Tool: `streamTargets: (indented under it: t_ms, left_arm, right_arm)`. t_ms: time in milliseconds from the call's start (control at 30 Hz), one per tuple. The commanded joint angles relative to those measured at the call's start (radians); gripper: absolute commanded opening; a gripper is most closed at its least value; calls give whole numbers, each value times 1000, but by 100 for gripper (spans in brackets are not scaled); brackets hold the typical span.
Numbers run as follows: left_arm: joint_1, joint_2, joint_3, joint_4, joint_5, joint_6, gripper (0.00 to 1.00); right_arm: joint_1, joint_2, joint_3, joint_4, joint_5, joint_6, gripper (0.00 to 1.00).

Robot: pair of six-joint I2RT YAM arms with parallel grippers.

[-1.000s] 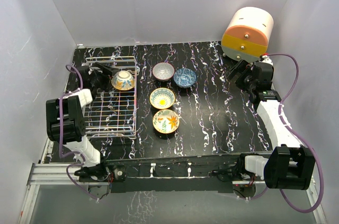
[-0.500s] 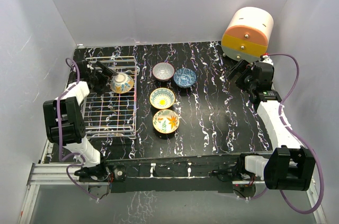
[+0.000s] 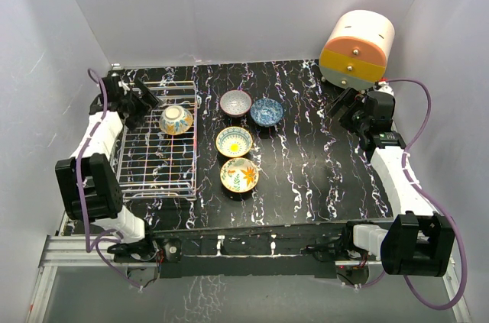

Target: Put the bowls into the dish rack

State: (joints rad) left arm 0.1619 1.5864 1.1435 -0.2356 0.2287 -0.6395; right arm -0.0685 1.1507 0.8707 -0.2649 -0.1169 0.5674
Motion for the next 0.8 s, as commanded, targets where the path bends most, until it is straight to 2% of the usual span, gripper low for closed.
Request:
streamTargets:
  t_ms: [0,167,333,767]
  left_arm:
    - [-34,-37,148,-152,0,171,97]
    - [-110,9,208,-208,1,300,97]
    - [-194,90,254,-281,-92,385,96]
    - [-297,111,240,-199,-344,406,94]
  right_arm:
    - [-8,-31,1,38,-6,-4,95]
    - [-7,-24,1,38,-9,-5,95]
    - [-7,-23,10,36,-7,-9,95]
    - [-8,-8,11,38,1,-23,96]
